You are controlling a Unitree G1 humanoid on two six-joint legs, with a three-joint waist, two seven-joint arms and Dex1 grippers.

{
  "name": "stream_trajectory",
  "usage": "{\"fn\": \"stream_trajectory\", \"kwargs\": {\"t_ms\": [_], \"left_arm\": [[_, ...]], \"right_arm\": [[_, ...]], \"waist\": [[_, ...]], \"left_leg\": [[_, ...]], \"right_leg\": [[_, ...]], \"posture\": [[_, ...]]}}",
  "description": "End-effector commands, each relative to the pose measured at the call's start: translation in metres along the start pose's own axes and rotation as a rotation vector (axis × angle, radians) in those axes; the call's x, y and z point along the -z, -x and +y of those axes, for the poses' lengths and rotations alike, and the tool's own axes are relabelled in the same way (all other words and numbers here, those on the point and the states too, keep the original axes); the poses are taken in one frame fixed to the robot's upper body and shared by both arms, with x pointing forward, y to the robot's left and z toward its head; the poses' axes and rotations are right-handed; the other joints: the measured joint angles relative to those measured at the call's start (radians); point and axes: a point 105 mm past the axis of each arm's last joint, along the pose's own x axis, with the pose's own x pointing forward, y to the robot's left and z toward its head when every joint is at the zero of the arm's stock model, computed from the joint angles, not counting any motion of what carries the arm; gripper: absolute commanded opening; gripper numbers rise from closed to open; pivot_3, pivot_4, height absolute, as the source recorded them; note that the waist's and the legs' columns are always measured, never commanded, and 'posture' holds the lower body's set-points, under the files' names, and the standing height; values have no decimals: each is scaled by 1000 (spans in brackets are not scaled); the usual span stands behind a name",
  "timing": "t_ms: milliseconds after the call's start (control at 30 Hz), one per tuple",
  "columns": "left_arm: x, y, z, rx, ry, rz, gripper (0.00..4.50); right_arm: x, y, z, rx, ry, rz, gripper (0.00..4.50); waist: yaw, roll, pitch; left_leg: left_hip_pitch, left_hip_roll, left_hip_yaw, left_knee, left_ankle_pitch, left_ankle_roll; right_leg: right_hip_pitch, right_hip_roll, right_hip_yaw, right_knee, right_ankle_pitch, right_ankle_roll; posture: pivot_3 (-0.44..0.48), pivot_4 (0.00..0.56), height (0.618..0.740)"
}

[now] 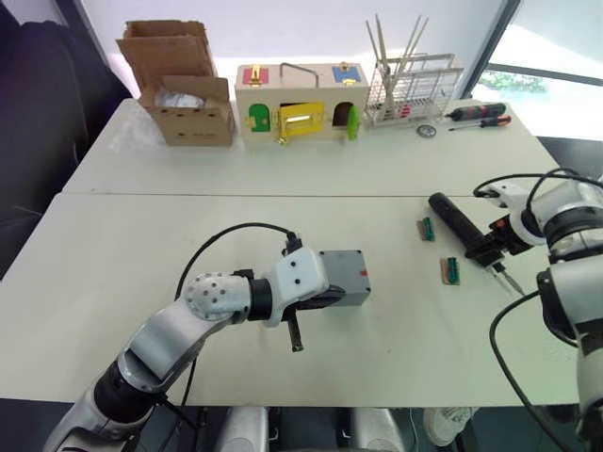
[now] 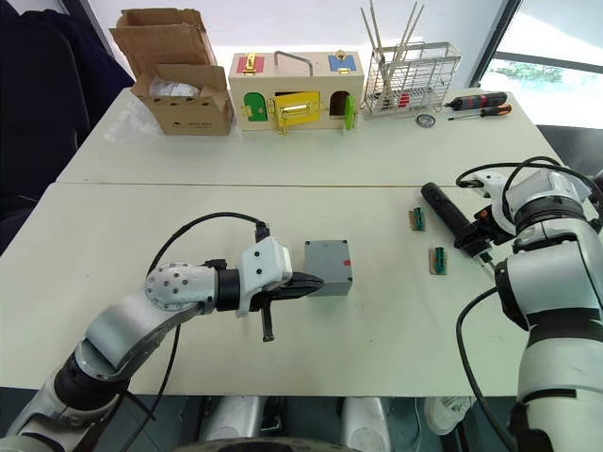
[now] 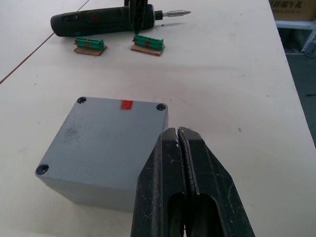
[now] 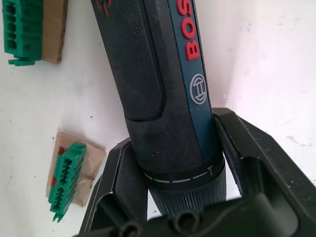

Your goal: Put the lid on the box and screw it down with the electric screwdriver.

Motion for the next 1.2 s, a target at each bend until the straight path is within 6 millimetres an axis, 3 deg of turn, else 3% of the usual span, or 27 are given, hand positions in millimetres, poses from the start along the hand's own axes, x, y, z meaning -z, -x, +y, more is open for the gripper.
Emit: {"fn": "stream_trajectory", "kwargs": {"t_ms": [33,133,300,367,500,567,633,733,833,1000,1200], "left_arm": [[-11,4,8,7,10,-68,0],[-12,7,15,17,16,-76,0],[-17,18,35,26,45,-104,0],[-17,22,39,27,52,-100,0],[-10,22,41,52,81,-69,0],[-6,23,43,54,85,-51,0],[-2,19,46,56,72,-24,0],[-1,13,47,70,25,5,0],[-5,5,46,92,16,-7,0],[1,-3,52,80,-8,28,0],[12,-11,54,73,-37,75,0]], "right_arm": [[-39,34,-9,34,-54,-238,1885],[-60,52,-9,22,-99,-376,1885],[-103,128,-6,-132,-191,-828,1885],[-113,147,10,-205,-112,-999,1885],[-91,165,71,-230,39,-1361,1885],[-82,166,92,-266,-8,-1415,1885],[-76,166,118,-419,-75,-1464,1885],[-73,150,156,-475,-41,-1440,1885],[-73,129,177,-496,-45,-1420,1885],[-75,115,194,-523,-33,-1416,1885],[-76,99,194,-486,-24,-1405,1885]], "waist": [[-4,4,2],[-16,8,5],[-13,16,9],[-15,16,9],[-11,9,7],[-10,13,9],[-9,15,11],[4,15,10],[8,12,9],[8,13,9],[8,12,9]], "left_leg": [[0,0,1,0,0,0],[0,0,2,-3,0,-1],[-5,0,3,-6,3,-4],[-7,1,3,-6,3,-5],[-8,5,0,-6,3,-5],[-8,5,-1,-5,4,-7],[-9,4,1,-2,4,-7],[-10,1,0,-1,4,-6],[-10,1,-1,-2,3,-5],[-10,0,0,-1,3,-4],[-10,0,-1,-1,3,-4]], "right_leg": [[-1,0,1,0,0,0],[-5,0,1,2,0,1],[-13,2,1,4,0,1],[-14,3,1,4,0,1],[-13,4,-3,5,0,1],[-13,4,-3,7,0,1],[-14,3,-2,9,0,1],[-15,2,-1,10,0,1],[-15,4,-1,7,0,1],[-15,3,0,7,0,1],[-15,4,-1,6,0,1]], "posture": [[0,150,728],[0,150,728],[0,150,728],[0,150,728],[0,150,728],[0,150,728],[0,150,728],[0,150,728],[0,150,728],[0,150,728],[0,150,728]]}}
